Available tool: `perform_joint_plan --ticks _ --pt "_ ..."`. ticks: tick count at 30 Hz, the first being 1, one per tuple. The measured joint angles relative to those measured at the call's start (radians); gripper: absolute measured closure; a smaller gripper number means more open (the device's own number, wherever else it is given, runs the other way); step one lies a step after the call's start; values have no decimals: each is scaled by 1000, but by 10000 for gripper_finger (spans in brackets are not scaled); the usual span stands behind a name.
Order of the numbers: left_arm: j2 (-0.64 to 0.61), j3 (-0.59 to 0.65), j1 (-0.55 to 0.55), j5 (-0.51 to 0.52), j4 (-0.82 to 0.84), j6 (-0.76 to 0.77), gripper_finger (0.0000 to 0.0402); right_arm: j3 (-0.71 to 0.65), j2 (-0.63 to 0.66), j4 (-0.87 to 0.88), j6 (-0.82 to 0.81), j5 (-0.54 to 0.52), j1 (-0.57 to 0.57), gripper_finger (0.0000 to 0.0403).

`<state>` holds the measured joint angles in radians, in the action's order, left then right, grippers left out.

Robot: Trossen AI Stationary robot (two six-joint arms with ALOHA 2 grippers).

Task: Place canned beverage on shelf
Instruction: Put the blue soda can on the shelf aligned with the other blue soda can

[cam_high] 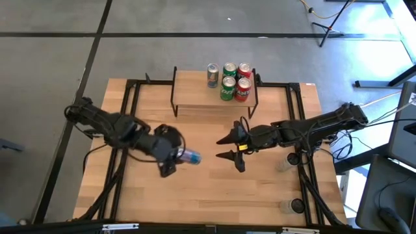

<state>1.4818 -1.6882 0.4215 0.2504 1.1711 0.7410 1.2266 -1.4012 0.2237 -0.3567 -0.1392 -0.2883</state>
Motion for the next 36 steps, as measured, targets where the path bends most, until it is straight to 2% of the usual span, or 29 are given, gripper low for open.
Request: perform_joint_plan --ticks 8,14,21,26,36 --pt "18 0 -75 -35 -134 -130 199 0 -77 -38 14 2 0 329" --pt "20 0 -94 -39 -163 -165 197 2 -106 -53 27 4 0 394" --pt "21 1 -114 46 -187 -202 196 2 -118 -46 48 -9 2 394" --pt "21 1 -149 63 -240 -267 195 1 -119 -51 52 -32 2 398" --pt "19 15 -292 107 -394 -448 195 0 -126 -76 135 -17 38 400"
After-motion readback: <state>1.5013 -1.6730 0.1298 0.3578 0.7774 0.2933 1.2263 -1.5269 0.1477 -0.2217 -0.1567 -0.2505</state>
